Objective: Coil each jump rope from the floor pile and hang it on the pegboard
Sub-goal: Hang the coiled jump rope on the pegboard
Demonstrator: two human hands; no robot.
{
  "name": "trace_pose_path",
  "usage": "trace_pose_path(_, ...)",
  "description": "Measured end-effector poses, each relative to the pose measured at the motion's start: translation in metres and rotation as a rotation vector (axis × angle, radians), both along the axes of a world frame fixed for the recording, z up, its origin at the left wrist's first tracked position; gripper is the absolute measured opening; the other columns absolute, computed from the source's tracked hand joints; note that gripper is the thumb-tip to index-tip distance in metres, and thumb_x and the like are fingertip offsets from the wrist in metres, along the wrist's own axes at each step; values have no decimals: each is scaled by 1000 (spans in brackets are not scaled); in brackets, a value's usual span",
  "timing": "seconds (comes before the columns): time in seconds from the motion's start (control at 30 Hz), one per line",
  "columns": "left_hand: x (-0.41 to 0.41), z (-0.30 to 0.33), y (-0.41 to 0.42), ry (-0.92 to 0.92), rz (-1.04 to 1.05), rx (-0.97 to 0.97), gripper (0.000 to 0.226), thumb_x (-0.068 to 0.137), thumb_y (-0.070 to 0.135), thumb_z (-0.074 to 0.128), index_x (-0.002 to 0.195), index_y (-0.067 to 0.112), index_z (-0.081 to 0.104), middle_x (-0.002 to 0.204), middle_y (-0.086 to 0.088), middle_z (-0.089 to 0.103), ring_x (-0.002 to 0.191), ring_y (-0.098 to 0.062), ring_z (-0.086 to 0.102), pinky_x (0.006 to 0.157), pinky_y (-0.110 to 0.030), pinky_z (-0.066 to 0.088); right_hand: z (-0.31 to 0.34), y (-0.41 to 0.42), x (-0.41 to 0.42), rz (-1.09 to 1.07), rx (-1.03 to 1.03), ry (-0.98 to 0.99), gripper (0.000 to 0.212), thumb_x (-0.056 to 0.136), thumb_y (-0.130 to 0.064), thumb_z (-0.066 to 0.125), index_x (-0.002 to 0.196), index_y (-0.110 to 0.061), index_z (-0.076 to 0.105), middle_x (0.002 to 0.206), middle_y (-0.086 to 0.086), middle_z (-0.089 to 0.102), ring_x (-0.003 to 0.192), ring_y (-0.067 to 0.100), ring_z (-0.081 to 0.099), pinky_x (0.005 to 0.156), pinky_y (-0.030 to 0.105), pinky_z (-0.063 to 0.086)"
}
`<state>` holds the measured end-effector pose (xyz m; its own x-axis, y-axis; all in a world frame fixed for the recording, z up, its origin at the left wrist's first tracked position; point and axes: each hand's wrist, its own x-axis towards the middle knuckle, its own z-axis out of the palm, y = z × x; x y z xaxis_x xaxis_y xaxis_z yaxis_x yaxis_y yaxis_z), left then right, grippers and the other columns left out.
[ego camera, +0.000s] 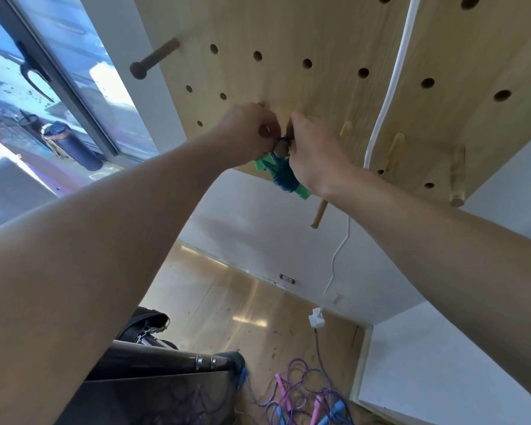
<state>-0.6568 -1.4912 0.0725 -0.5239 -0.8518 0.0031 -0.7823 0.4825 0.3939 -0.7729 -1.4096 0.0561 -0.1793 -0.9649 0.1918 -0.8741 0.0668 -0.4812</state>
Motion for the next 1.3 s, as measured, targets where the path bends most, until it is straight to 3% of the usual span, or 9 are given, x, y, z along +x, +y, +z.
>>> trace_pose_path(0.13, -7, -1, -6, 88, 23, 59, 21, 95, 10, 59, 112, 15, 70, 106, -5, 68, 70, -14, 60, 46, -15, 43, 6, -8, -16, -55, -7, 18, 16, 93, 3, 51, 101, -9, 58, 105, 11, 62, 94, 29, 59, 81, 44, 54)
trace_pose_path(0.2, -13, -3, -8, 179, 68, 121, 17, 96, 10, 58, 109, 14, 69, 100, -5, 69, 62, -8, 61, 39, -12, 44, 8, -11, -18, -59, -2, -59, 13, 93, 0, 51, 97, -12, 54, 97, 8, 60, 86, 25, 58, 66, 33, 48)
trace_pose_path(0.33, -25, -3, -12, 306, 144, 175, 12, 94, 12, 62, 104, 12, 69, 100, -11, 72, 66, -18, 65, 62, -30, 60, 7, -11, -14, -30, 18, -198, 13, 94, -6, 55, 101, -15, 48, 97, 1, 55, 81, 17, 53, 60, 22, 34)
trace_pose_path(0.5, -31, 0, -15, 404, 207, 285, 2, 93, 12, 68, 95, 12, 69, 94, -15, 73, 82, -33, 75, 79, -52, 62, 3, -19, -21, -82, -24, -174, 14, 94, 2, 48, 100, -11, 51, 95, 6, 58, 80, 21, 55, 67, 33, 49)
trace_pose_path(0.83, -37, -3, -10, 340, 268, 282, 18, 98, 16, 56, 107, 16, 72, 102, -12, 74, 77, -25, 70, 72, -37, 63, 7, -18, -28, -57, 45, -42, 17, 92, 2, 50, 103, -7, 58, 104, 12, 59, 94, 29, 57, 82, 42, 53)
trace_pose_path(0.93, -27, -4, -2, 357, 269, 248, 19, 96, 11, 56, 111, 13, 68, 104, -12, 73, 83, -25, 74, 75, -37, 64, 9, -7, -24, -17, -4, -23, 16, 92, 2, 53, 103, -9, 58, 108, 10, 55, 98, 26, 53, 86, 41, 52)
trace_pose_path(1.07, -10, -7, 19, 387, 309, 86, 16, 92, 11, 53, 104, 18, 62, 101, -4, 69, 76, -15, 69, 59, -26, 55, 9, 15, -18, 19, -117, -49, 17, 92, 4, 55, 103, -10, 58, 110, 4, 52, 102, 23, 55, 90, 40, 54)
trace_pose_path(1.2, 6, -20, 62, 396, 345, -212, 7, 90, 19, 52, 95, 20, 56, 90, 2, 59, 77, -17, 55, 67, -34, 47, -5, 51, -8, 121, -244, -16, 27, 89, 8, 51, 108, -9, 60, 111, 5, 53, 95, 23, 56, 80, 38, 52)
trace_pose_path(1.3, 15, -39, 108, 441, 352, -241, 4, 91, 17, 51, 94, 18, 53, 76, 9, 52, 69, -9, 47, 64, -33, 41, -28, 84, -2, 168, -253, 12, 32, 89, 7, 48, 115, -7, 61, 117, 9, 57, 90, 24, 56, 76, 36, 50)
